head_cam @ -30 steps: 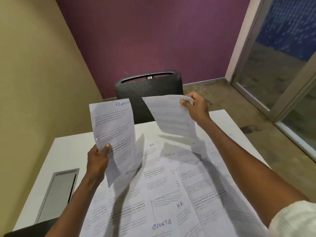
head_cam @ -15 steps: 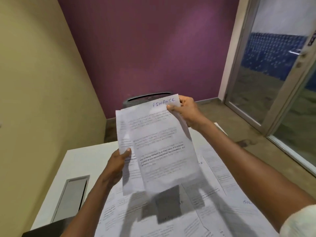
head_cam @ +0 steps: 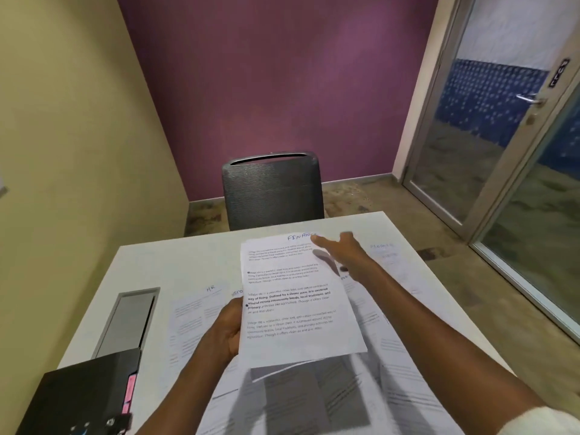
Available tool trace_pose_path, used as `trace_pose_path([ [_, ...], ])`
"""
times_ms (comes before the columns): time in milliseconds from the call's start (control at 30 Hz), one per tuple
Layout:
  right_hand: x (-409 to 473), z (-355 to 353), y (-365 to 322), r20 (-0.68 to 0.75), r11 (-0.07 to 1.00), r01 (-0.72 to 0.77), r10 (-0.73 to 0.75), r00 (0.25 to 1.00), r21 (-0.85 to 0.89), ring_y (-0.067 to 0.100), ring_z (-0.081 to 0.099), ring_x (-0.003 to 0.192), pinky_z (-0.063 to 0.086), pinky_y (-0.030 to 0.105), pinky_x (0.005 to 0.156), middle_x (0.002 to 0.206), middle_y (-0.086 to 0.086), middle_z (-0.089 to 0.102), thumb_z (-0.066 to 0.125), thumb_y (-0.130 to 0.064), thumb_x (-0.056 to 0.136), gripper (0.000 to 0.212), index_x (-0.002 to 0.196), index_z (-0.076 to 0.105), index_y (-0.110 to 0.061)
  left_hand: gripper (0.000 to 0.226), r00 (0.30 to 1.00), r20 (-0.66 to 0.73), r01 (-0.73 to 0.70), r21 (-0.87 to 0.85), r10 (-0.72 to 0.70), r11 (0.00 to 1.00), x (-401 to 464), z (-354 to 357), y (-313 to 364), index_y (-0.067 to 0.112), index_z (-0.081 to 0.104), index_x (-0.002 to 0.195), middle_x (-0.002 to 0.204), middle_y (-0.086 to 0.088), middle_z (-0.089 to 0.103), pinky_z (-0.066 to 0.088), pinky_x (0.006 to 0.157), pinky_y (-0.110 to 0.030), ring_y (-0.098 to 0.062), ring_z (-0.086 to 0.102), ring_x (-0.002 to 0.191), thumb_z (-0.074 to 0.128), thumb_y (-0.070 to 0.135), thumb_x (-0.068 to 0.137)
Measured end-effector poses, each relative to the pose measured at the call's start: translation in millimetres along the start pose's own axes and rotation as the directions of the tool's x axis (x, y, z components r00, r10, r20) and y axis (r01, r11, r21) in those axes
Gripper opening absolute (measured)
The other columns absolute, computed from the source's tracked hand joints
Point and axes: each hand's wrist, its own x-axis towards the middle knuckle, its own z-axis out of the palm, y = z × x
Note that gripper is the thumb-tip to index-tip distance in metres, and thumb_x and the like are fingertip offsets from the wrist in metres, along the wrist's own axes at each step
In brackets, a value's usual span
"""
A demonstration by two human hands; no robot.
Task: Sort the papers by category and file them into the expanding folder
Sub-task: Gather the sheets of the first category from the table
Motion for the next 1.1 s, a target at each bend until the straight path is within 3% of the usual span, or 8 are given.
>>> trace_pose_path([
  [133,-16.2,-3.6,51.9,0.283,0.966,-0.102,0.032,0.959,0.236,0.025,0.072,0.091,0.055,0.037,0.088,0.103,0.006,0.075,0.078,-0.040,0.079,0.053,0.115,0.067,-0.003,0.027,1.000,0.016,0.025,-0.016,-0.025,1.000,5.4,2.3,-13.9,-0.003,0.064,0.108,0.092,-0.024,0.072,0.059,0.055,-0.047,-0.039,0.072,0.074,0.041,0.009,0.101],
  [233,-16.0,5.1,77.0,0.247,0.869,-0.123,0.001,0.969,0.479,0.028,0.070,0.096,0.059,0.031,0.077,0.114,0.018,0.069,0.073,0.003,0.081,0.039,0.119,0.063,0.005,0.051,1.000,0.010,0.005,-0.045,-0.005,0.999,13.2,3.4,-22.0,0.010,0.064,0.125,0.118,-0.021,0.069,0.058,0.079,-0.054,-0.041,0.068,0.103,0.039,0.048,0.103],
  [300,-20.7,6.8,82.9,0.152,0.873,-0.073,-0.001,0.988,0.482,0.026,0.070,0.093,0.057,0.024,0.062,0.112,0.016,0.070,0.071,0.008,0.080,0.040,0.119,0.063,0.004,0.063,0.989,-0.099,-0.102,0.090,0.111,0.991,22.5,4.7,-25.9,0.020,0.065,0.127,0.124,-0.016,0.068,0.051,0.094,-0.055,-0.041,0.064,0.114,0.038,0.067,0.094],
  [433,-18.6,-1.1,92.1,0.001,0.945,0.098,-0.104,0.995,0.313,0.022,0.069,0.094,0.055,0.026,0.070,0.108,0.006,0.073,0.074,-0.006,0.081,0.036,0.116,0.068,-0.009,0.028,0.850,-0.203,-0.275,0.617,0.487,0.737,36.9,14.1,-34.0,0.014,0.067,0.118,0.119,-0.012,0.071,0.055,0.082,-0.037,-0.022,0.070,0.096,0.060,0.031,0.096],
  [567,-13.8,-6.2,94.9,-0.063,0.943,0.199,-0.189,0.980,0.268,0.019,0.062,0.096,0.050,0.021,0.069,0.111,0.000,0.065,0.066,-0.009,0.090,0.034,0.124,0.061,-0.011,0.024,0.747,-0.099,-0.320,0.813,0.657,0.486,45.1,25.6,-42.9,0.016,0.063,0.122,0.115,0.002,0.070,0.056,0.091,-0.043,-0.013,0.067,0.101,0.050,0.019,0.103],
  [633,-7.3,-6.6,97.4,-0.097,0.940,0.213,-0.194,0.976,0.268,0.023,0.062,0.102,0.053,0.031,0.082,0.116,0.002,0.065,0.065,-0.013,0.091,0.037,0.128,0.058,-0.010,0.024,0.693,-0.097,-0.331,0.837,0.714,0.435,53.0,31.0,-46.6,0.016,0.061,0.123,0.116,0.001,0.069,0.056,0.089,-0.042,-0.017,0.066,0.104,0.047,0.020,0.104],
  [833,-1.1,5.8,120.1,-0.134,0.921,0.194,-0.157,0.978,0.338,0.018,0.064,0.098,0.050,0.030,0.084,0.107,0.000,0.069,0.070,-0.015,0.088,0.032,0.118,0.062,-0.017,0.020,0.651,-0.120,-0.334,0.842,0.750,0.424,64.5,20.3,-64.4,0.016,0.055,0.120,0.116,0.002,0.064,0.045,0.074,-0.015,-0.013,0.061,0.102,0.045,0.013,0.103],
  [1100,-9.3,68.1,181.4,-0.048,0.930,-0.045,0.067,0.997,0.365,0.022,0.057,0.106,0.046,0.009,0.064,0.105,0.003,0.058,0.067,0.000,0.087,0.037,0.122,0.055,-0.004,0.034,0.745,-0.247,-0.173,0.825,0.619,0.538,88.5,-49.8,-102.2,0.013,0.047,0.136,0.128,-0.003,0.060,0.042,0.093,-0.032,-0.022,0.055,0.118,0.048,0.017,0.103],
])
